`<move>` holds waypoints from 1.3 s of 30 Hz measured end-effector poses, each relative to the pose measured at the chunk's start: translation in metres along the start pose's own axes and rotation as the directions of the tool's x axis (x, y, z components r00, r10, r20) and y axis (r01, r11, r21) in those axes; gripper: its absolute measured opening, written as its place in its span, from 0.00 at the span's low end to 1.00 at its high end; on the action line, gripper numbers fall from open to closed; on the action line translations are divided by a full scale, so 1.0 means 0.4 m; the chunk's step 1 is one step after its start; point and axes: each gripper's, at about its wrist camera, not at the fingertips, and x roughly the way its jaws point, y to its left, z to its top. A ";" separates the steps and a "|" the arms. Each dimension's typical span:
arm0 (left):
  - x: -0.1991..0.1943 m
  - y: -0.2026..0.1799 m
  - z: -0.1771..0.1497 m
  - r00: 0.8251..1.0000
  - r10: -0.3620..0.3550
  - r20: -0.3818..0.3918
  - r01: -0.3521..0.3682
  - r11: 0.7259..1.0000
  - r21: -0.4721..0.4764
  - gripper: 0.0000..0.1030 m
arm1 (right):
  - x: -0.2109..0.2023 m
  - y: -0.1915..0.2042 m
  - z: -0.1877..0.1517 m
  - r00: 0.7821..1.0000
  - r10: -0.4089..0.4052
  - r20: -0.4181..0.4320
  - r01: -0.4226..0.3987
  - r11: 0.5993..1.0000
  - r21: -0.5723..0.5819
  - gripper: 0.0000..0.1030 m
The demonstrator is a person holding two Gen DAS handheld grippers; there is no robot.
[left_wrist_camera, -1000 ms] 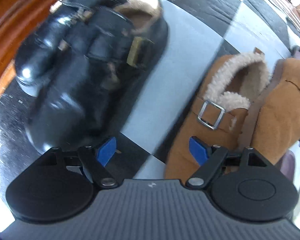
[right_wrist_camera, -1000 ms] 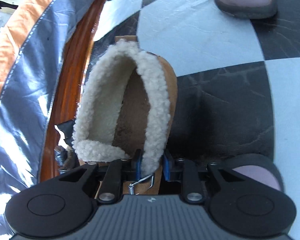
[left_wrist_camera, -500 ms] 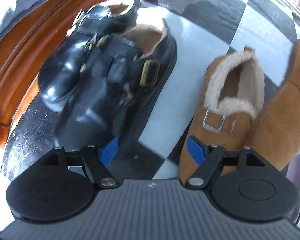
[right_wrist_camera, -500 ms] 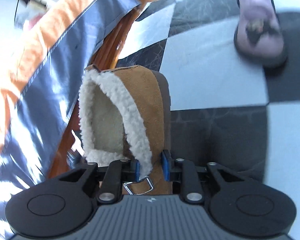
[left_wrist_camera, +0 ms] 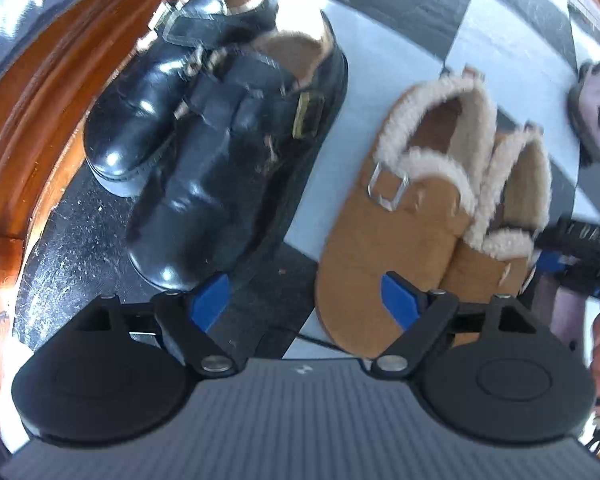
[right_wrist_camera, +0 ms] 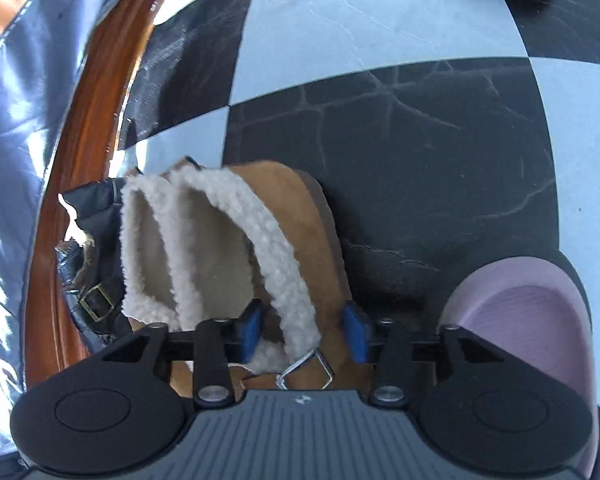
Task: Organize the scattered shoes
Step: 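Set the brown slipper down aligned with its pair and open the right tool, then move the left tool to the lilac Kuromi clog and grasp it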
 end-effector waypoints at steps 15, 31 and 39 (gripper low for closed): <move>-0.180 0.132 0.049 0.984 0.009 0.176 0.020 0.987 -0.161 0.84 | -0.003 0.170 -0.279 0.960 -0.243 -0.141 0.201 0.944 -0.261 0.90; -0.115 0.049 0.046 0.992 -0.015 0.122 0.024 0.997 -0.076 0.84 | 0.044 0.237 -0.109 0.973 -0.144 0.178 0.182 0.957 -0.225 0.91; -0.145 -0.109 0.077 0.967 -0.246 0.069 0.245 0.969 0.026 0.84 | -0.190 -0.045 -0.085 0.897 0.442 -0.025 -0.411 0.853 0.323 0.92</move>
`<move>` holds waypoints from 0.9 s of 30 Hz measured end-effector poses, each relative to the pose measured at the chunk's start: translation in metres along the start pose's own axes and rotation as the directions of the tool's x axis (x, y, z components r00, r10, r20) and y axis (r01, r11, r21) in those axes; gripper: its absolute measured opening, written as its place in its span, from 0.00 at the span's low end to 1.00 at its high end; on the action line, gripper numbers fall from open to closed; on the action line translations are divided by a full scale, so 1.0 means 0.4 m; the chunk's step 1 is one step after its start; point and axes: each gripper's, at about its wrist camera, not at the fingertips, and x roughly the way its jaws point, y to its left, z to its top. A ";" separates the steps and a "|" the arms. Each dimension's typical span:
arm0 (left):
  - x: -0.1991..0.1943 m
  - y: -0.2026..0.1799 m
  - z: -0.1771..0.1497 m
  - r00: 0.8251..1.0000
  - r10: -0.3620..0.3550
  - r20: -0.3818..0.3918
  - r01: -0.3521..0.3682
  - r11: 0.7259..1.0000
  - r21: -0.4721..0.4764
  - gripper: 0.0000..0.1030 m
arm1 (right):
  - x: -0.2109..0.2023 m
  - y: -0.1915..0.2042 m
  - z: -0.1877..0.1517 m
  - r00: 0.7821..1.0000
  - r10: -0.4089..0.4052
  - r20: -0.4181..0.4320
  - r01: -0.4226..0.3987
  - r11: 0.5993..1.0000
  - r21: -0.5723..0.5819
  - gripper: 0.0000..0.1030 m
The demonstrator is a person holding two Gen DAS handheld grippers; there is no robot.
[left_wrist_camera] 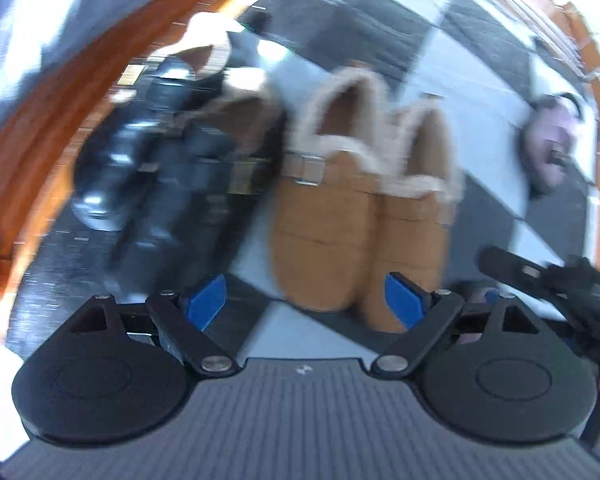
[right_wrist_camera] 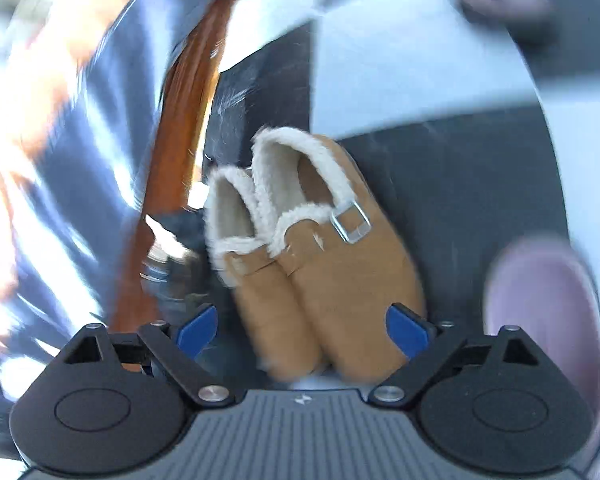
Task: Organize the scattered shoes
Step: 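Move the left tool to the lilac Kuromi clog and grasp it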
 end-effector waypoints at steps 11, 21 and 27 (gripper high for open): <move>0.055 -0.541 0.177 0.995 0.100 -0.029 -0.083 0.928 0.363 0.89 | -0.397 -0.206 -0.033 0.939 0.163 0.303 -0.201 0.975 0.097 1.00; 0.420 -0.809 0.340 0.976 0.165 0.141 -0.206 0.912 0.355 0.88 | -0.417 -0.442 -0.016 0.903 0.249 0.349 -0.325 0.929 0.179 0.99; 0.574 -0.753 0.372 0.972 0.160 0.175 -0.207 0.932 0.299 0.86 | -0.445 -0.431 -0.025 0.909 0.042 0.416 -0.092 0.990 0.102 0.97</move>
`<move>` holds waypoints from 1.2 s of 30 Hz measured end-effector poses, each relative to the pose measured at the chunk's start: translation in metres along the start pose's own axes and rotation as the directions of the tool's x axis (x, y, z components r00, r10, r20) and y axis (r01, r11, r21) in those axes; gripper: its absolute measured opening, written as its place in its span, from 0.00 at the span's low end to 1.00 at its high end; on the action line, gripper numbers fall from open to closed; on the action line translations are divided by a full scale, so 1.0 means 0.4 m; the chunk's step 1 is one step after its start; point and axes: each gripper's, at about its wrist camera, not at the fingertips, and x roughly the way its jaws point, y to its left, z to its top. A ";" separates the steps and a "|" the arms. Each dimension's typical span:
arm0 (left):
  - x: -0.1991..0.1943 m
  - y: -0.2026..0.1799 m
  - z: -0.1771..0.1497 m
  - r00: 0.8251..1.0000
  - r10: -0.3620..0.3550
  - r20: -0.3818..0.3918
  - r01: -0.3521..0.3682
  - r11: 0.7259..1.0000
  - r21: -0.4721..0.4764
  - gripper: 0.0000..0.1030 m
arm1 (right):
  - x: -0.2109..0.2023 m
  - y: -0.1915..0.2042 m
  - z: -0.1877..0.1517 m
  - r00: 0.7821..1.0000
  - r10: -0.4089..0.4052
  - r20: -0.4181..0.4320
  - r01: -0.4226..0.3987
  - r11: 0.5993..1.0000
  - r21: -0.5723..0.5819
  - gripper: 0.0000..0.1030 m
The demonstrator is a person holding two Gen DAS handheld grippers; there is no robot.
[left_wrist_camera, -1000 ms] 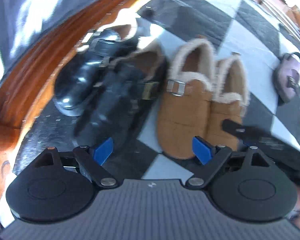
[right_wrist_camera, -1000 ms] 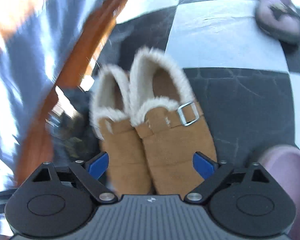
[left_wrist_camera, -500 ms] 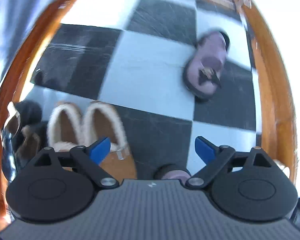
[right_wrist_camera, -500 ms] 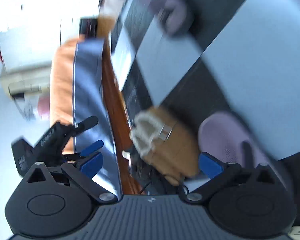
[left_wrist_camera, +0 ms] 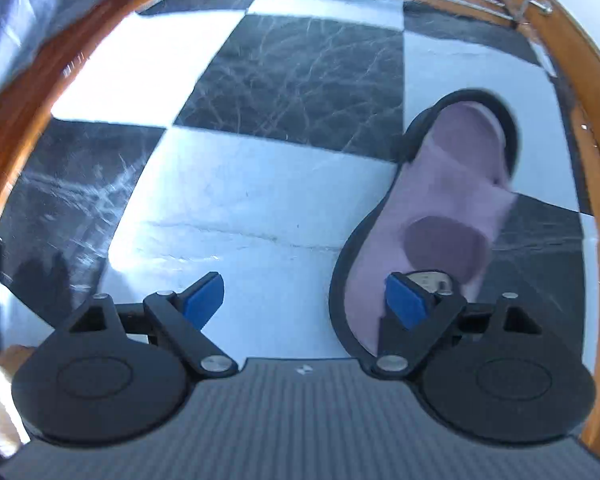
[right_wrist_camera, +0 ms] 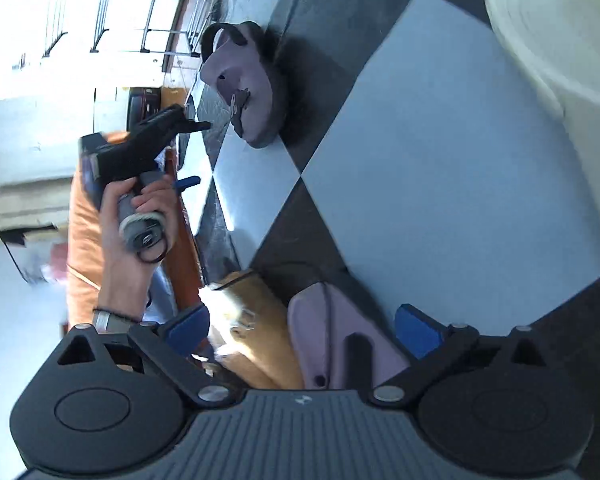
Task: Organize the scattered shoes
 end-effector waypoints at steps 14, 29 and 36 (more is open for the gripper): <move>0.188 -0.046 0.070 0.991 -0.050 -0.128 0.050 0.999 0.000 0.94 | 0.003 -0.002 0.057 0.999 -0.021 -0.031 0.019 0.998 -0.054 0.97; 0.115 -0.137 -0.017 0.917 -0.088 -0.389 -0.011 0.970 -0.244 0.16 | -0.147 -0.059 -0.010 0.995 -0.089 0.035 0.088 0.996 0.019 0.96; -0.092 -0.112 -0.236 0.914 -0.101 -0.393 0.043 0.987 -0.153 0.20 | -0.254 0.053 -0.038 0.981 -0.132 0.145 0.147 0.984 -0.100 0.96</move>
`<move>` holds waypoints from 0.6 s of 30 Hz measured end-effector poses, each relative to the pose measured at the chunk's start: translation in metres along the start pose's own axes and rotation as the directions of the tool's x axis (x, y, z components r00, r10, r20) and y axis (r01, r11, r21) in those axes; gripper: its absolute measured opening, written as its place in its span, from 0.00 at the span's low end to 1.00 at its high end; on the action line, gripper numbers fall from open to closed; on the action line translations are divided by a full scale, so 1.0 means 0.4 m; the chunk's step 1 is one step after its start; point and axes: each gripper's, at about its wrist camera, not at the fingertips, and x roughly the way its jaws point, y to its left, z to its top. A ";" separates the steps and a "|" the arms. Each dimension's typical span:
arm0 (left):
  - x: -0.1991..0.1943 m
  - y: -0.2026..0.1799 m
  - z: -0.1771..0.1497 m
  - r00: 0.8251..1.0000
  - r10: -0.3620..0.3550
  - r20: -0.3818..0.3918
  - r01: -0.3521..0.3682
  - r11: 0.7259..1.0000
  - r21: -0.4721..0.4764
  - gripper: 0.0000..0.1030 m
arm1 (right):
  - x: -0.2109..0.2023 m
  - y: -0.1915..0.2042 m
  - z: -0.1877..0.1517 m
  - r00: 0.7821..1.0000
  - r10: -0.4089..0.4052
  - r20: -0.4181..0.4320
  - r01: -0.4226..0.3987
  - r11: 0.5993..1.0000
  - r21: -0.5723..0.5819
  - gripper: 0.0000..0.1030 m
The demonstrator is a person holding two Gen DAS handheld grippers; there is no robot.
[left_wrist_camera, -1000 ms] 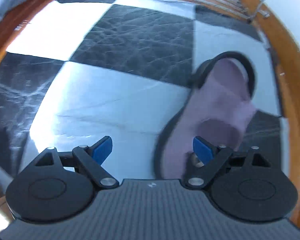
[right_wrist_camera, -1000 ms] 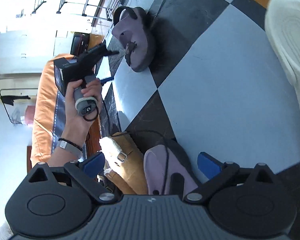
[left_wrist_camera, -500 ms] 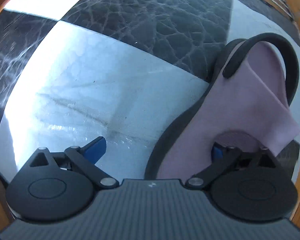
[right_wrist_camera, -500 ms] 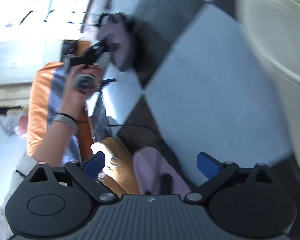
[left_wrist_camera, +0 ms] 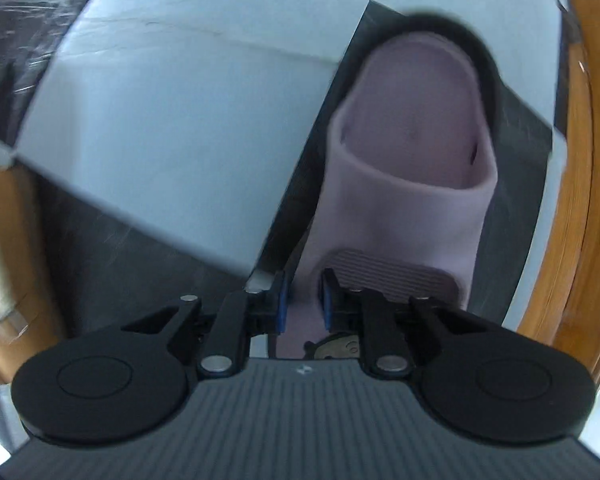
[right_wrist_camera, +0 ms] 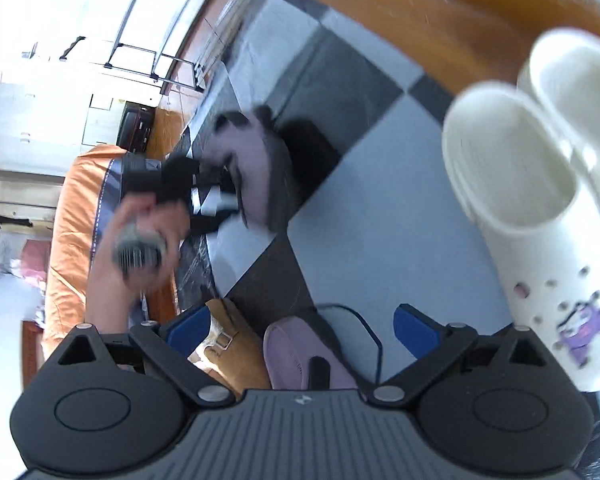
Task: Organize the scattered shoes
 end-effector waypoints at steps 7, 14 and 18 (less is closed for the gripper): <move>0.002 0.076 -0.249 0.891 -0.374 -0.258 0.361 0.928 -0.096 0.49 | 0.005 0.033 -0.051 0.987 -0.160 0.013 0.160 0.987 -0.021 0.96; -0.161 0.307 -0.348 0.788 -0.589 -0.179 0.570 0.808 -0.146 0.70 | 0.045 0.150 -0.066 0.958 -0.287 0.021 0.286 0.943 -0.168 0.96; -0.290 0.436 -0.340 0.855 -0.516 0.047 0.519 0.851 -0.079 0.81 | 0.137 0.257 -0.058 0.913 -0.407 0.013 0.383 0.847 -0.370 0.96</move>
